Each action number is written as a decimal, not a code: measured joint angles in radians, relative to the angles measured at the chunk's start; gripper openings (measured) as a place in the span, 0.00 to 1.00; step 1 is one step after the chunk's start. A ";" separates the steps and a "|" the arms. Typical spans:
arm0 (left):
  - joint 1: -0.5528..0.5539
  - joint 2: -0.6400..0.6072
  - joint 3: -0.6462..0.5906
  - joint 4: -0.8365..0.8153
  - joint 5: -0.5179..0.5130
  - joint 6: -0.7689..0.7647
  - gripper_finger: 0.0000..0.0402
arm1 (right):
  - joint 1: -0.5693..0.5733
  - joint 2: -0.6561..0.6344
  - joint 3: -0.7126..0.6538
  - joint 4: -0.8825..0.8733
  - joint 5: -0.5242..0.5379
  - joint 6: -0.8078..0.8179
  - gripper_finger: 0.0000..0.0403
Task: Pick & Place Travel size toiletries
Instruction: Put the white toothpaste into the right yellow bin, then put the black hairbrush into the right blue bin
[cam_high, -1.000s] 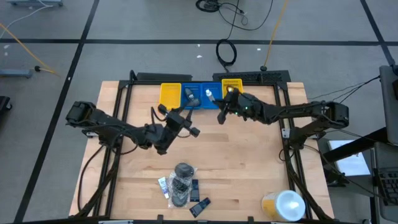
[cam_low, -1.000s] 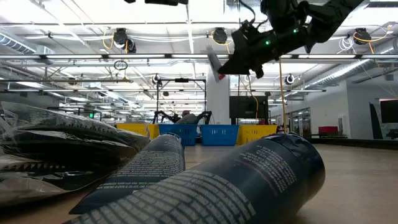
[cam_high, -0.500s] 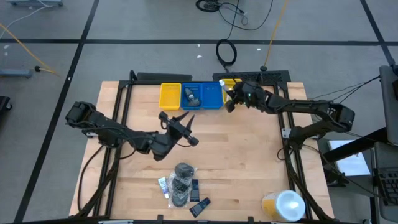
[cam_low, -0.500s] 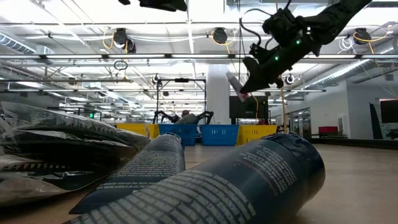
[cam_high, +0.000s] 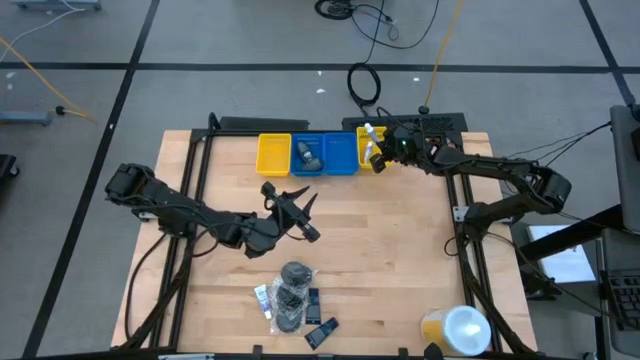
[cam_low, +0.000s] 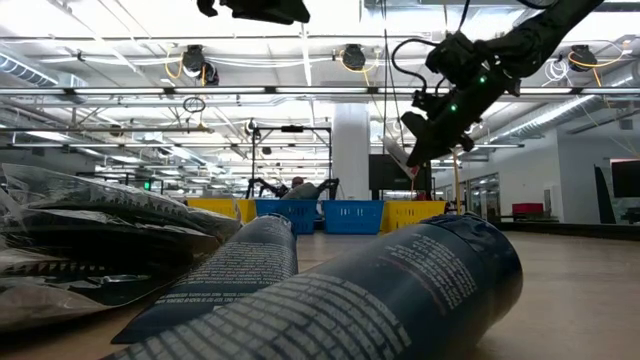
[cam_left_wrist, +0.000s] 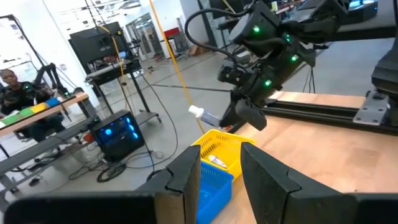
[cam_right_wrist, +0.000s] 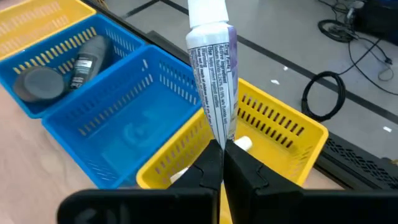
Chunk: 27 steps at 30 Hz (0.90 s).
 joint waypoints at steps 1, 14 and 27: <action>0.000 0.000 0.000 0.000 0.001 -0.001 0.29 | -0.002 0.000 0.000 -0.005 0.001 0.001 0.00; 0.000 0.000 0.000 -0.009 0.001 -0.013 0.29 | -0.022 0.000 0.000 -0.012 0.031 -0.002 0.07; 0.000 0.000 0.000 -0.035 0.002 -0.038 0.29 | -0.022 0.000 0.000 -0.012 0.026 -0.017 0.21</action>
